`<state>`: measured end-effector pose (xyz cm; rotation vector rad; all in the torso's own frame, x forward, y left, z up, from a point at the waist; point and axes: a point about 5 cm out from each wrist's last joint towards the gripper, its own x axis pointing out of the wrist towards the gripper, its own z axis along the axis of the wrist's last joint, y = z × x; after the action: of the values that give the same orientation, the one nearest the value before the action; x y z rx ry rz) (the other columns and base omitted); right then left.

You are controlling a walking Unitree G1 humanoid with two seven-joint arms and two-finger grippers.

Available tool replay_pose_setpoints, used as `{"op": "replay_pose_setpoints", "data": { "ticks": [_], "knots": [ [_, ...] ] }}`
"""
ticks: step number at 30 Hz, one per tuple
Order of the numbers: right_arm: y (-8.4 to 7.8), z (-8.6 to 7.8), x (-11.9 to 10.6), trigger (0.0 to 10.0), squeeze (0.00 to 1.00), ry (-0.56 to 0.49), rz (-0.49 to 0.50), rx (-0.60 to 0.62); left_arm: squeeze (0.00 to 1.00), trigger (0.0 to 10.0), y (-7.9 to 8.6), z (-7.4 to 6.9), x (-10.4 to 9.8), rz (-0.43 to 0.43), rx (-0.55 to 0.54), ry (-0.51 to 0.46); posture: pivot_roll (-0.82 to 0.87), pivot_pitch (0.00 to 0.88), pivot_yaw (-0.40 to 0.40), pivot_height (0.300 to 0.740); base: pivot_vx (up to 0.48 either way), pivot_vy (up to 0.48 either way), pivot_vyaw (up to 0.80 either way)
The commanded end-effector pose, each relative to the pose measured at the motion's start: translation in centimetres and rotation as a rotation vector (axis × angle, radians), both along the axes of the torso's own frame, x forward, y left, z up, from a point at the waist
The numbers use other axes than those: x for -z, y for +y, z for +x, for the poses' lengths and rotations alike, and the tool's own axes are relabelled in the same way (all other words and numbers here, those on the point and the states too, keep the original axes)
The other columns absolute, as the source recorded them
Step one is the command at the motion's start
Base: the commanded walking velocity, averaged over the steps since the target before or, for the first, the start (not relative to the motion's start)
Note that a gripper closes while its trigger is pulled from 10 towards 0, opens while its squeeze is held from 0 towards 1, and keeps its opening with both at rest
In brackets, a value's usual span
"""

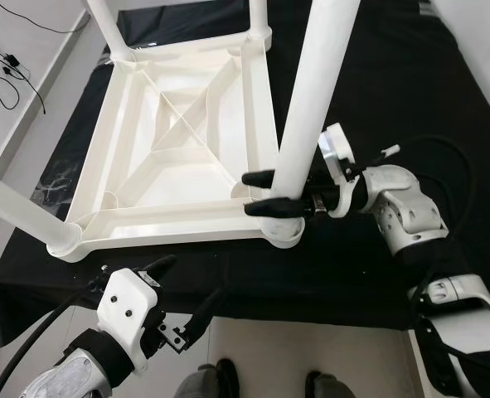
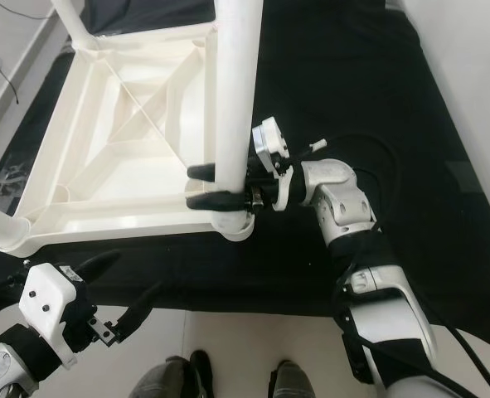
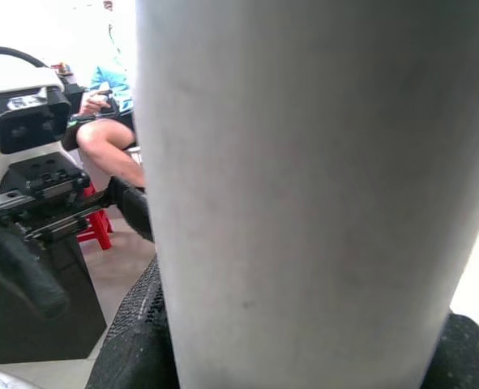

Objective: Building children table

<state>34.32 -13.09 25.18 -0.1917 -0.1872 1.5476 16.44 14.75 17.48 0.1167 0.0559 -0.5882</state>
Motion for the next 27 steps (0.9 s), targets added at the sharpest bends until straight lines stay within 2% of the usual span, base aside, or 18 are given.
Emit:
{"op": "replay_pose_setpoints", "data": {
  "ticks": [1, 9, 10, 11, 12, 13, 14, 18, 20, 21, 23, 27],
  "knots": [
    [0.3, 0.0, 1.3, 10.0, 0.00, 0.037, -0.033, 0.001, 0.00, 10.0, 0.2, -0.3, 0.2, 0.009, -0.004, 0.024, 0.04, 0.364, 0.122, 0.740, 0.000, 0.000, 0.00],
    [0.0, 0.0, 1.2, 10.0, 0.00, 0.016, -0.117, -0.053, 0.00, 10.0, 0.2, -0.5, 0.1, 0.010, -0.011, 0.037, 0.05, 0.370, 0.124, 0.740, 0.000, 0.000, 0.00],
    [-0.2, 0.0, 1.4, 10.0, 0.00, 0.002, -0.159, -0.059, 0.00, 10.0, 0.3, -0.6, 0.1, 0.009, -0.010, 0.039, 0.05, 0.373, 0.124, 0.740, 0.000, 0.000, 0.00],
    [-0.2, 0.0, 1.4, 10.0, 0.00, 0.002, -0.159, -0.059, 0.00, 10.0, 0.3, -0.6, 0.1, 0.009, -0.010, 0.039, 0.05, 0.373, 0.124, 0.740, 0.000, 0.000, 0.00],
    [-0.3, 0.0, 1.9, 10.0, 0.00, -0.024, -0.211, -0.058, 0.00, 10.0, 0.3, -0.6, 0.1, 0.008, -0.010, 0.041, 0.05, 0.374, 0.126, 0.740, 0.000, 0.000, 0.00],
    [-0.3, 0.0, 1.9, 10.0, 0.00, -0.024, -0.211, -0.058, 0.00, 10.0, 0.3, -0.6, 0.1, 0.008, -0.010, 0.041, 0.05, 0.374, 0.126, 0.740, 0.000, 0.000, 0.00],
    [-0.2, 0.0, 2.3, 10.0, 0.00, -0.059, -0.265, -0.054, 0.00, 10.0, 0.3, -0.6, 0.1, 0.008, -0.009, 0.043, 0.05, 0.374, 0.126, 0.740, 0.000, 0.000, 0.00],
    [-0.1, -0.1, 2.5, 10.0, 0.00, -0.088, -0.299, -0.063, 0.00, 10.0, 0.3, -0.6, 0.1, 0.008, -0.008, 0.044, 0.05, 0.374, 0.127, 0.740, 0.000, 0.000, 0.00],
    [0.4, -0.7, 2.8, 10.0, 0.00, -0.139, -0.371, -0.129, 0.00, 10.0, 0.3, -0.6, 0.1, 0.008, -0.007, 0.047, 0.05, 0.373, 0.127, 0.740, 0.000, 0.000, 0.00],
    [0.4, -0.7, 2.8, 10.0, 0.00, -0.139, -0.371, -0.129, 0.00, 10.0, 0.3, -0.6, 0.1, 0.008, -0.007, 0.047, 0.05, 0.373, 0.127, 0.740, 0.000, 0.000, 0.00],
    [0.7, -1.4, 3.2, 10.0, 0.00, -0.171, -0.463, -0.199, 0.00, 10.0, 0.3, -0.5, 0.1, 0.007, -0.007, 0.048, 0.04, 0.372, 0.125, 0.740, 0.000, 0.000, 0.00],
    [0.9, -1.6, 3.2, 10.0, 0.00, -0.182, -0.515, -0.231, 0.00, 10.0, 0.3, -0.4, 0.1, 0.005, -0.008, 0.048, 0.04, 0.372, 0.120, 0.740, 0.000, 0.000, 0.00]
  ]
}}
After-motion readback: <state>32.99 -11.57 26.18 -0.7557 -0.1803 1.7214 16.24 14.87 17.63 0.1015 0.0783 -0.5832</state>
